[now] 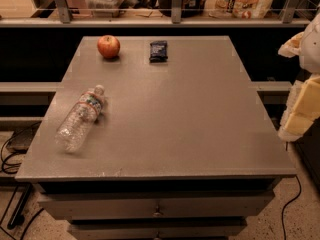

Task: Pick rxbar blueberry

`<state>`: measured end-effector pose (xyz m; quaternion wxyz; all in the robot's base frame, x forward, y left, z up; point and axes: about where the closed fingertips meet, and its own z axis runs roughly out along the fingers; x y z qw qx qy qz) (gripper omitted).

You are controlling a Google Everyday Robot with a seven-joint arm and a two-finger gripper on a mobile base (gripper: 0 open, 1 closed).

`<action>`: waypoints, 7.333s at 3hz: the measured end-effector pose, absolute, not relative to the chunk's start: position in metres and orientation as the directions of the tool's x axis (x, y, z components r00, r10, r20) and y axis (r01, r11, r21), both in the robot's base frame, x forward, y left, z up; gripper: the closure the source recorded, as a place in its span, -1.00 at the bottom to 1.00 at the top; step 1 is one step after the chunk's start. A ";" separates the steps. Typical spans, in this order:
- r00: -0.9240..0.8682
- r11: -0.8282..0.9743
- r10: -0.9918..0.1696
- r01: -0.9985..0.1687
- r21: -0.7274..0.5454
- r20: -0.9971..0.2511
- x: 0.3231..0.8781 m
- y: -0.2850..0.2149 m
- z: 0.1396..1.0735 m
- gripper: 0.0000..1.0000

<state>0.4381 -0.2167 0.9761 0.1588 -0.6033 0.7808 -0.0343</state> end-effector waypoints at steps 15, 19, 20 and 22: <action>-0.339 0.635 -0.436 -0.772 -0.018 -0.834 0.776 0.007 0.890 -1.00; -0.389 0.747 -0.347 -0.665 -0.001 -0.853 0.829 0.029 0.847 -1.00; -0.416 0.765 -0.346 -0.644 0.004 -0.841 0.831 0.027 0.835 -0.80; -0.435 0.783 -0.320 -0.622 0.024 -0.842 0.831 0.024 0.830 0.04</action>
Offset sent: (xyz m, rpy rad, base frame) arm 0.0368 -0.0077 0.0167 0.3647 -0.1276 -0.1307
